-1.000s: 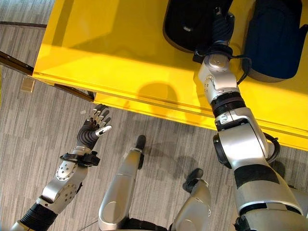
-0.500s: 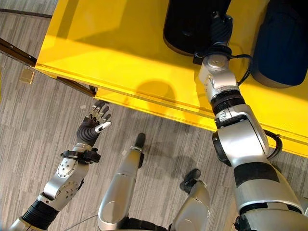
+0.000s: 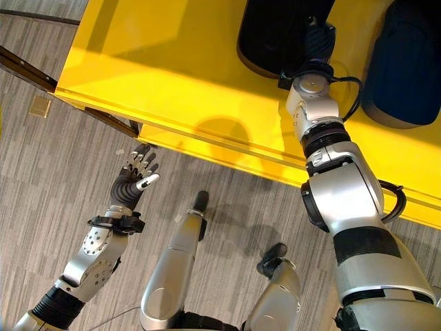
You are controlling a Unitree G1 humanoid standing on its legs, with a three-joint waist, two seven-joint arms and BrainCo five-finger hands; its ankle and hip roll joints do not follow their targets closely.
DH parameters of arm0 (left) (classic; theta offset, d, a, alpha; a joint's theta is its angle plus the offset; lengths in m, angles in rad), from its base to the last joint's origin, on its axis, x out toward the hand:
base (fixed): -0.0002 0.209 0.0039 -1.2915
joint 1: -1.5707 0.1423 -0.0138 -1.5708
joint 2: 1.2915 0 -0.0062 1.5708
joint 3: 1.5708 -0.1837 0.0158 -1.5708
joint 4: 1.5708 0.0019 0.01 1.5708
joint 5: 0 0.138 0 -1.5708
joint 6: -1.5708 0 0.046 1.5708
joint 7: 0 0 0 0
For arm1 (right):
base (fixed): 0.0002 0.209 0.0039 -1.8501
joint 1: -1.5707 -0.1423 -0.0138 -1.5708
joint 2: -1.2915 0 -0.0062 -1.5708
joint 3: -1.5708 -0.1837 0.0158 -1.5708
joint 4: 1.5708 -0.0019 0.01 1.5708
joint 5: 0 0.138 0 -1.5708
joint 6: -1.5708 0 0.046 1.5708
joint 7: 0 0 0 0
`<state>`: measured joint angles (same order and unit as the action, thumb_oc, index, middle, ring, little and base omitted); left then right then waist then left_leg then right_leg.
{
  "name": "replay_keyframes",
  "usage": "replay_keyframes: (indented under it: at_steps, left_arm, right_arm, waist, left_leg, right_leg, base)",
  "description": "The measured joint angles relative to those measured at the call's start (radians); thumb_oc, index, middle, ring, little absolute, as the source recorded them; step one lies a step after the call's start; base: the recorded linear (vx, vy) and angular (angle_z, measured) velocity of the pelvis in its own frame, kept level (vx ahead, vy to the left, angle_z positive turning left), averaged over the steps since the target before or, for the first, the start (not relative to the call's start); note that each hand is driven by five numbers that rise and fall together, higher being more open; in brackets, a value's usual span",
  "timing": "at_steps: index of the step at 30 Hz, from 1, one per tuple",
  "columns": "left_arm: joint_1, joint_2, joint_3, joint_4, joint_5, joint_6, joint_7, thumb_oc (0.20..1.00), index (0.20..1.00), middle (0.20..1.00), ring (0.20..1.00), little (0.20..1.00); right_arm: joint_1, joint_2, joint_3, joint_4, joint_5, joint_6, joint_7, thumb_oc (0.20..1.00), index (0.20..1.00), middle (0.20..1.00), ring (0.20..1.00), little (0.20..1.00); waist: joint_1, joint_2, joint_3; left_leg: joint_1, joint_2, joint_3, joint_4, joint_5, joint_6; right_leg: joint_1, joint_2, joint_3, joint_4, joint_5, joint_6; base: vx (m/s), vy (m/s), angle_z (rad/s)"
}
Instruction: Move parts from the plastic box to the shelf.
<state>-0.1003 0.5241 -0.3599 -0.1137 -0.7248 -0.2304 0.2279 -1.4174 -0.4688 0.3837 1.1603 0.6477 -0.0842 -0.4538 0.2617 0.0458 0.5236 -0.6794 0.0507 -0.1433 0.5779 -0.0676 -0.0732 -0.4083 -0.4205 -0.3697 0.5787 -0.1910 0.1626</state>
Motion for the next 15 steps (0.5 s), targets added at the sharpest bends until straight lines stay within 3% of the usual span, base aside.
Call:
replay_keyframes:
  at_steps: [15]
  left_arm:
    - [-0.021, 0.0, -0.014, 0.0, 0.0, -0.001, 0.013, 1.0, 1.0, 1.0, 1.0, 1.0]
  right_arm:
    - [-0.019, 0.026, 0.008, 0.05, 0.001, -0.002, 0.011, 0.2, 0.2, 0.2, 0.2, 0.2]
  waist:
    - [-0.012, -0.013, -0.004]
  left_leg:
    - [0.0, 0.002, 0.002, 0.0, 0.0, 0.0]
  right_leg:
    - [-0.001, 0.002, 0.001, -0.006, 0.002, 0.0]
  base:
    - [0.0, 0.0, 0.0]
